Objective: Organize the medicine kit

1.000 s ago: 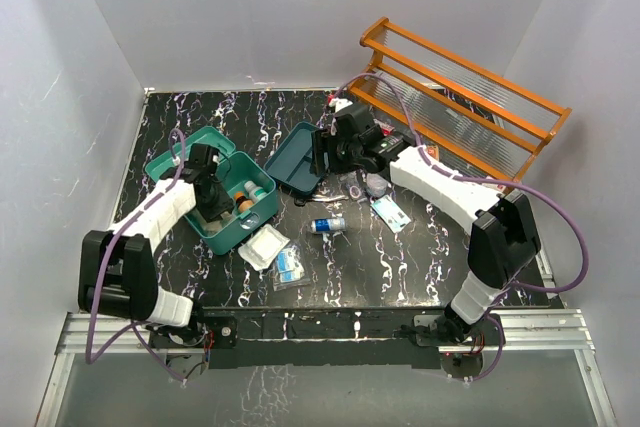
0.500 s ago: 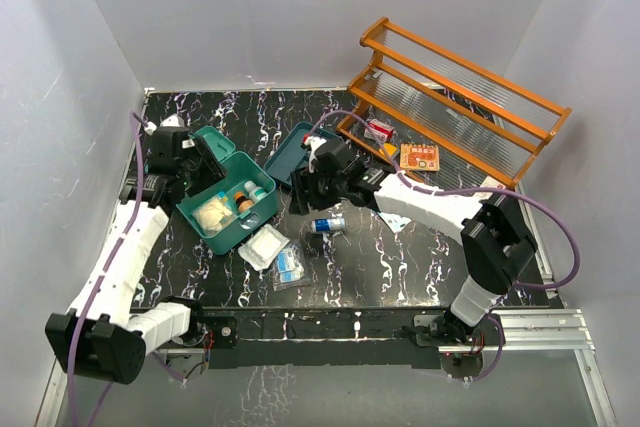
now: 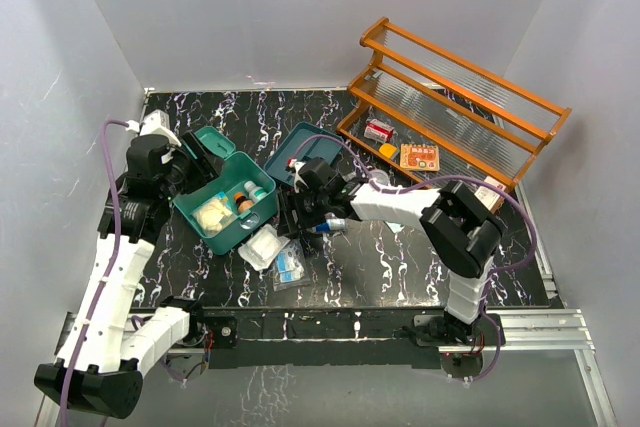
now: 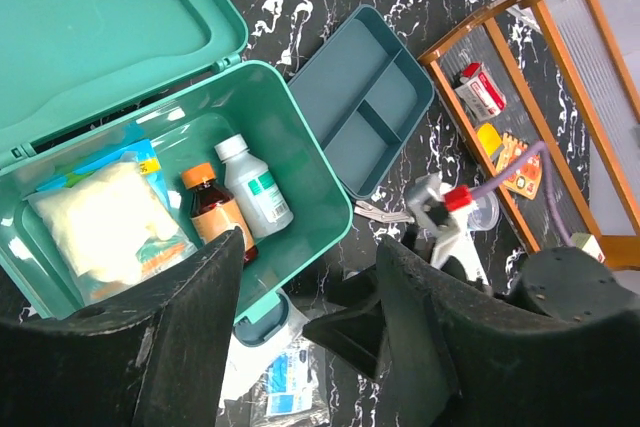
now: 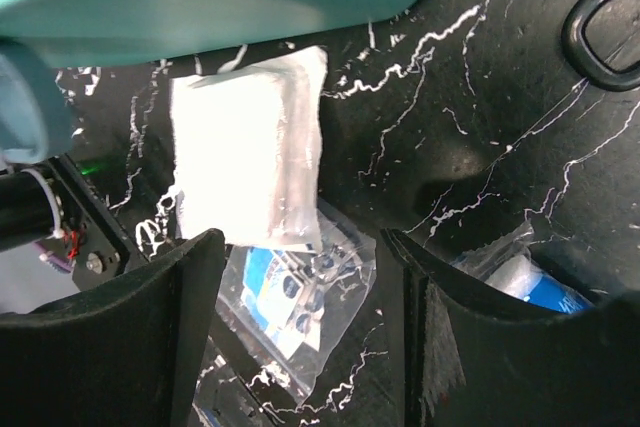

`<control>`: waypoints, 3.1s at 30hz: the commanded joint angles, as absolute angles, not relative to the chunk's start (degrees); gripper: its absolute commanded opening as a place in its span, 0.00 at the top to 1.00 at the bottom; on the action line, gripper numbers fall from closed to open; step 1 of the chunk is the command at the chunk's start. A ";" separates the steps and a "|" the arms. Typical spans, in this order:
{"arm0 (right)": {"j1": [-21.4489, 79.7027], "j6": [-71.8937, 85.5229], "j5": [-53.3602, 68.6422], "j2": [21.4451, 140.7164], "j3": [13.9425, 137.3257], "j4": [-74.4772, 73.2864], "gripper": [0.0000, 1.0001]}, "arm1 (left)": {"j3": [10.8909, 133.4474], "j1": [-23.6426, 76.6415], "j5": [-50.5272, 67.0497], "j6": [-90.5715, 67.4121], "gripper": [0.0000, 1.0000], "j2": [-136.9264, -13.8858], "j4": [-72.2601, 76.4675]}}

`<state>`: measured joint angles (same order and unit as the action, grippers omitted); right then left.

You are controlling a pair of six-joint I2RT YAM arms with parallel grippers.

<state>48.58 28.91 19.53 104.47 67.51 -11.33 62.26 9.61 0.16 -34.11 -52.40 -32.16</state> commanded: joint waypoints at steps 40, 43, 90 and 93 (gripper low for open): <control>50.45 39.06 14.94 108.13 67.15 -1.95 1.00 | 62.61 9.84 1.54 -34.37 0.44 -47.58 -32.19; 50.16 36.93 11.73 105.12 65.55 -3.63 1.00 | 62.05 9.84 3.74 -34.12 0.43 -47.90 -30.85; 32.33 -0.27 49.70 94.58 98.66 -26.45 1.00 | 64.56 9.82 60.09 -25.45 0.56 -69.35 -2.31; 32.34 0.59 50.22 94.84 98.46 -25.62 1.00 | 65.01 9.84 58.53 -21.22 0.63 -69.27 -5.03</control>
